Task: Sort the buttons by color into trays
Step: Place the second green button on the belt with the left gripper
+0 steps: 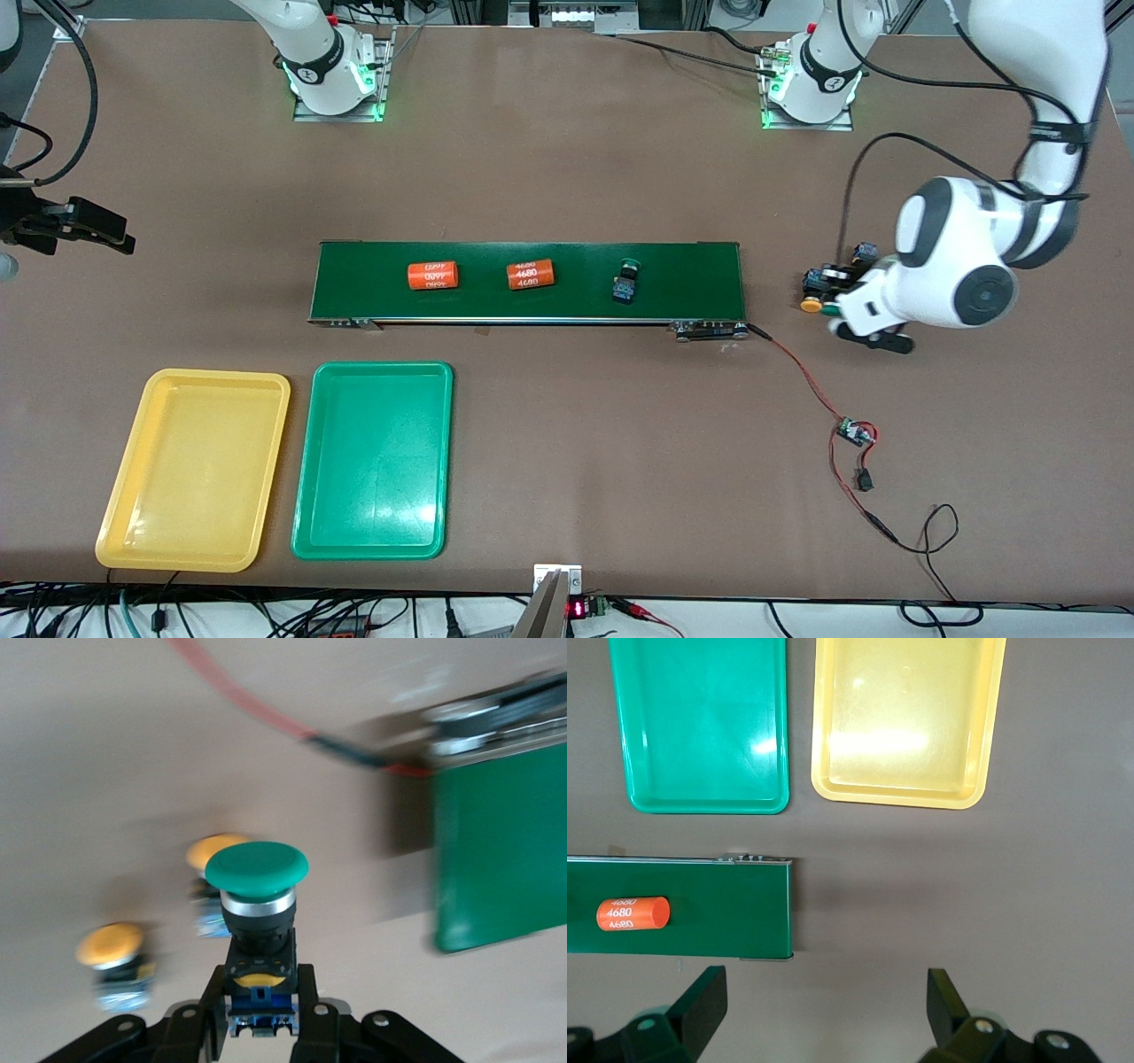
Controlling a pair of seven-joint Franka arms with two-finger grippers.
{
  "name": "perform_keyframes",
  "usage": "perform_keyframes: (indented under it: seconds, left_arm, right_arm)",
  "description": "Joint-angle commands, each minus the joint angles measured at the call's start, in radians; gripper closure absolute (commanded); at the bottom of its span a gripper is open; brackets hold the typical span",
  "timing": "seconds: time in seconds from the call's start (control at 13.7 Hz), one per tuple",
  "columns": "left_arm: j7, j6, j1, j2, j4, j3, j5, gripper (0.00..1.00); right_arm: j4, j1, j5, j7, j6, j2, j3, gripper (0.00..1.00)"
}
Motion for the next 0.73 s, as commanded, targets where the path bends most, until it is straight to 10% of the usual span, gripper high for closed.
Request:
perform_keyframes:
  seconds: [0.0,0.51,0.58,0.66]
  left_arm:
    - [-0.087,0.083,-0.023,0.025,0.017,-0.053,-0.117,0.86]
    - [-0.333,0.252,-0.113,0.085,0.002,-0.22,-0.151,0.84]
    - [-0.335,0.252,-0.118,0.087,-0.001,-0.224,-0.151,0.78]
    - [-0.336,0.252,-0.119,0.087,-0.012,-0.225,-0.151,0.5]
  right_arm:
    - [0.005,0.002,0.007,-0.001,-0.004,-0.005,0.003,0.0]
    - [0.006,0.004,0.004,-0.001,-0.001,-0.008,0.006,0.0]
    - [0.006,0.002,0.004,-0.007,-0.002,-0.008,0.006,0.0]
    - [0.006,0.004,0.003,-0.005,-0.001,-0.008,0.006,0.0]
